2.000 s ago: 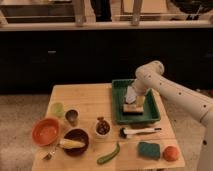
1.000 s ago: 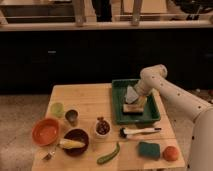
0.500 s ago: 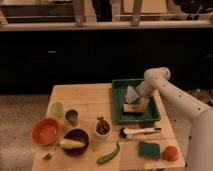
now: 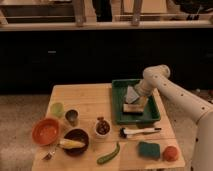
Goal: Wipe table surface with eraser
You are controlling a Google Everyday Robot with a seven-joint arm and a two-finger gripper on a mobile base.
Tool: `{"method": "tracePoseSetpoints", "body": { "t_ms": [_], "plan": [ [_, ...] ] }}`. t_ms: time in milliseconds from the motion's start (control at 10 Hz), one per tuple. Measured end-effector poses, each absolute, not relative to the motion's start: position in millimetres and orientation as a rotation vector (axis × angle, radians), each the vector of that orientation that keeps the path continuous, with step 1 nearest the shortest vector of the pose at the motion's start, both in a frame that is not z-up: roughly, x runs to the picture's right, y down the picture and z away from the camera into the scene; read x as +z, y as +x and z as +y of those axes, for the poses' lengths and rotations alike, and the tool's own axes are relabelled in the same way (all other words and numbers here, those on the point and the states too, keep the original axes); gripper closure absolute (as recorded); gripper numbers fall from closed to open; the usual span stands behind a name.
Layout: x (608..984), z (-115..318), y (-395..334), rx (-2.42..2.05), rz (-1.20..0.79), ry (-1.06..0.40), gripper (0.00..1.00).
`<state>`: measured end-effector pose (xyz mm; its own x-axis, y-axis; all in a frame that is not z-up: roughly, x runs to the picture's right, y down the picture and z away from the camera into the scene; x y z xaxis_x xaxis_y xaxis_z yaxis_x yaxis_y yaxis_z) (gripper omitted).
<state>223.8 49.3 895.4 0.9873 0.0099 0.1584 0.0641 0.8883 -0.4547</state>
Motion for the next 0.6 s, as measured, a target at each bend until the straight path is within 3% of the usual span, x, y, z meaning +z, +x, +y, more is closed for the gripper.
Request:
{"method": "tracePoseSetpoints", "body": {
  "t_ms": [600],
  "plan": [
    [887,67,214,0.003,-0.113,-0.487,0.2]
  ]
}}
